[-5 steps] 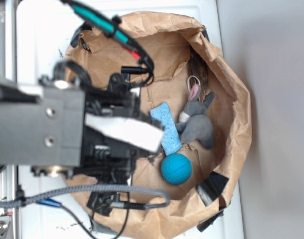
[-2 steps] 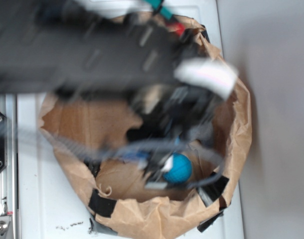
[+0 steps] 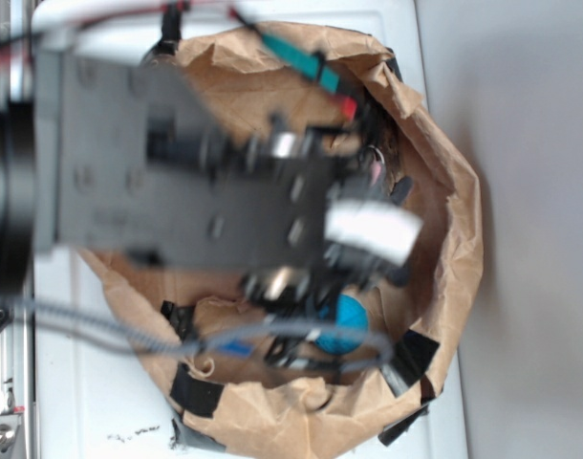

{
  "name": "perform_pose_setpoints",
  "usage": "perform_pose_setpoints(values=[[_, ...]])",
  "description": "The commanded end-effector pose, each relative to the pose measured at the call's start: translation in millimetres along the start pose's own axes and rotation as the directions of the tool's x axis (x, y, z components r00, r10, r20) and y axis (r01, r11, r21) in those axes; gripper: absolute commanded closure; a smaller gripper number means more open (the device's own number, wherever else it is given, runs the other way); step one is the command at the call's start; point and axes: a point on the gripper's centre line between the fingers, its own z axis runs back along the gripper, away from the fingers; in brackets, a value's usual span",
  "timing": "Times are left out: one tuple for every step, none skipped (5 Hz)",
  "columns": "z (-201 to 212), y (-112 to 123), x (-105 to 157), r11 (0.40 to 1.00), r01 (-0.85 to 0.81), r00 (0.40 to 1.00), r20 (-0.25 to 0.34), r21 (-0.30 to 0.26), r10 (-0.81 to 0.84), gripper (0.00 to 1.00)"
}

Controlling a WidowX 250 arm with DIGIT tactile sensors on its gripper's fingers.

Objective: Grab the blue ball.

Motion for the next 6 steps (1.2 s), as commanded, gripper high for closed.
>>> perform_pose_setpoints(values=[[2,-21,45,0.992,0.129,0.985,0.114,-0.006,-0.127,0.0],[1,-20,61,0.983,0.175,0.979,0.118,-0.06,-0.167,0.0],[-1,-25,64,0.948,0.281,0.955,0.142,-0.147,-0.261,0.0],[2,-32,56,0.926,0.345,0.931,0.182,-0.156,-0.316,0.0],[-11,-38,43,0.892,0.418,0.903,0.191,-0.172,-0.386,0.0],[-27,-46,24,0.847,0.498,0.864,0.183,-0.185,-0.468,0.0]])
